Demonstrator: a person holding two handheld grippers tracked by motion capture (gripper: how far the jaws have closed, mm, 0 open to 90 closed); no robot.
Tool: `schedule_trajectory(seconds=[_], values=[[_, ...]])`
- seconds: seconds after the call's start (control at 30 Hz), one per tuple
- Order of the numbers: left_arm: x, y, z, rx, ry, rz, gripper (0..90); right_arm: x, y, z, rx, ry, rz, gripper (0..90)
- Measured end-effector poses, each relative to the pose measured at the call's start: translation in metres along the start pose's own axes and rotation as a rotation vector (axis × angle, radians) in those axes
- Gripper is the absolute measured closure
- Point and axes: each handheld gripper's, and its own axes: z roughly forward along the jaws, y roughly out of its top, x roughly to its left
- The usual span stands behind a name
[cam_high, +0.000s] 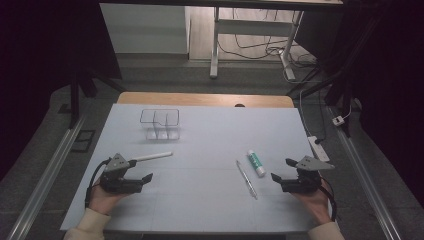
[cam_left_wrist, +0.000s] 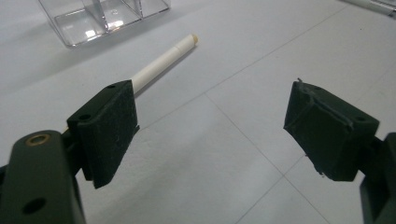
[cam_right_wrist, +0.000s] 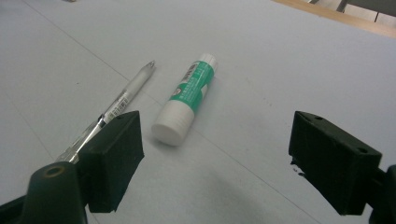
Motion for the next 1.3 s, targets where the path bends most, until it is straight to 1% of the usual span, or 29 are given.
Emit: schedule_trajectory(seconds=[0.03, 0.1, 0.2, 0.3, 0.47, 0.67, 0.8, 0.9, 0.93, 1.07, 1.17, 1.2, 1.3], values=[[-0.001, 0.000, 0.000, 0.003, -0.002, 0.002, 17.6, 0.000, 0.000, 0.000, 0.007, -0.001, -0.003, 17.1], [-0.001, 0.000, 0.001, 0.008, -0.002, 0.006, 17.7, 0.001, 0.000, 0.000, 0.004, -0.002, -0.008, 17.4], [-0.001, 0.001, 0.001, 0.010, -0.001, 0.010, 17.7, 0.001, 0.000, 0.000, 0.008, -0.002, -0.006, 18.0], [-0.002, 0.002, 0.000, 0.010, -0.001, 0.007, 17.8, 0.000, 0.000, -0.001, 0.010, -0.001, 0.006, 18.1], [-0.004, 0.003, -0.003, 0.009, 0.002, 0.017, 17.9, 0.002, 0.000, -0.001, 0.010, 0.001, 0.000, 18.3], [-0.005, 0.004, -0.003, 0.006, 0.000, 0.018, 18.2, 0.002, 0.000, 0.000, 0.008, -0.001, -0.002, 18.4], [-0.005, 0.005, -0.004, 0.006, 0.001, 0.009, 18.2, 0.001, 0.000, 0.000, 0.012, -0.006, 0.003, 18.4], [-0.006, 0.007, -0.004, 0.005, -0.001, 0.002, 18.4, 0.001, 0.000, -0.001, 0.012, -0.013, 0.005, 18.5], [-0.006, 0.007, -0.004, 0.005, -0.001, 0.002, 18.4, 0.000, 0.000, -0.001, 0.010, -0.005, 0.009, 18.5], [-0.006, 0.015, -0.008, -0.009, -0.005, -0.002, 18.6, 0.001, 0.000, -0.001, 0.001, -0.005, 0.012, 18.8], [-0.005, 0.017, -0.008, -0.012, -0.010, -0.006, 19.0, 0.001, 0.000, 0.000, 0.001, -0.003, 0.011, 18.8], [-0.003, 0.020, -0.008, -0.012, -0.011, -0.009, 19.1, 0.001, 0.000, 0.000, 0.004, -0.009, 0.010, 18.8], [-0.001, 0.023, -0.007, -0.010, -0.011, -0.010, 19.4, 0.001, 0.000, 0.000, 0.009, -0.004, 0.009, 18.8]])
